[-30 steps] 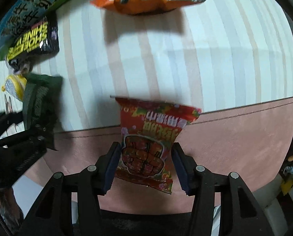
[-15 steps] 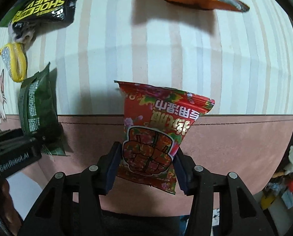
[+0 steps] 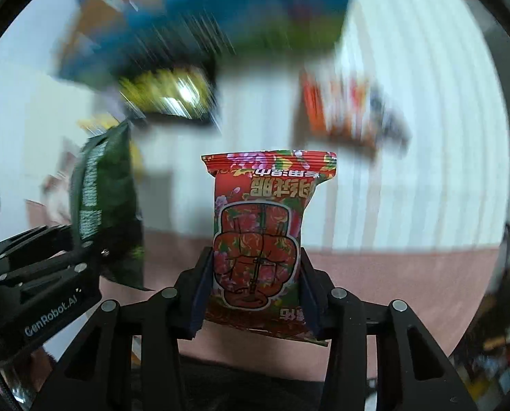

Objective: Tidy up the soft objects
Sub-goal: 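Carry both bags into the box and release them beside the packs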

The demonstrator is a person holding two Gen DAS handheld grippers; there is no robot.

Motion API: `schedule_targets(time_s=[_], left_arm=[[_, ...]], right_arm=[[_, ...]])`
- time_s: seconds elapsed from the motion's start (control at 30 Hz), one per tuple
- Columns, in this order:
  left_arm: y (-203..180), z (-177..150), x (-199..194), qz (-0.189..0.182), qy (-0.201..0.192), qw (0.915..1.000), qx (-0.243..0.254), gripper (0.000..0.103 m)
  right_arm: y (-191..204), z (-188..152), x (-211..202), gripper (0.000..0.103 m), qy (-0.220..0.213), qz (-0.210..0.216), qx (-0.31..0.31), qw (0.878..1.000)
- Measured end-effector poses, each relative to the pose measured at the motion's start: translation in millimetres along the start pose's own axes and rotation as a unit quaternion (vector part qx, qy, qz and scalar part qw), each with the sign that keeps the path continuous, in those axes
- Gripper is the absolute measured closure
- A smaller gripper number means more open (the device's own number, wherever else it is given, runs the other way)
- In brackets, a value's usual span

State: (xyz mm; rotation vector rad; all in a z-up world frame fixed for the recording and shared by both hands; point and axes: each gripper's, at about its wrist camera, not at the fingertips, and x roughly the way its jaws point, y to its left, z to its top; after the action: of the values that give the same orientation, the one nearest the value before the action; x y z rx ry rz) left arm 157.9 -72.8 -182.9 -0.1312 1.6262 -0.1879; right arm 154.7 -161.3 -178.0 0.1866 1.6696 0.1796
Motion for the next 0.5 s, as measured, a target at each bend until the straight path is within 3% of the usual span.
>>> schedule_targets(time_s=[0.13,0.23,0.37,0.5], left_arm=[[2,55,-65,-0.017,-0.042,0.999,0.001,0.072],[24,114,-91,0.008,-0.063,0.998,-0.004,0.072],[50,179,-83,0.037,-0.053,0.9977,-0.023,0.072],[69,217,-55,0.051,-0.02,0.9978,-0.038,0.072]], right_arm=[[19,42,-67,0.055,-0.053,0.027,-0.022,0.998],[30,89,-98,0.055,-0.077,0.031,-0.033,0.996],[29,158,-101,0.055,-0.073,0.015,-0.028,0.997],[26,210,-71,0.055,-0.051,0.005,-0.015,0.999]])
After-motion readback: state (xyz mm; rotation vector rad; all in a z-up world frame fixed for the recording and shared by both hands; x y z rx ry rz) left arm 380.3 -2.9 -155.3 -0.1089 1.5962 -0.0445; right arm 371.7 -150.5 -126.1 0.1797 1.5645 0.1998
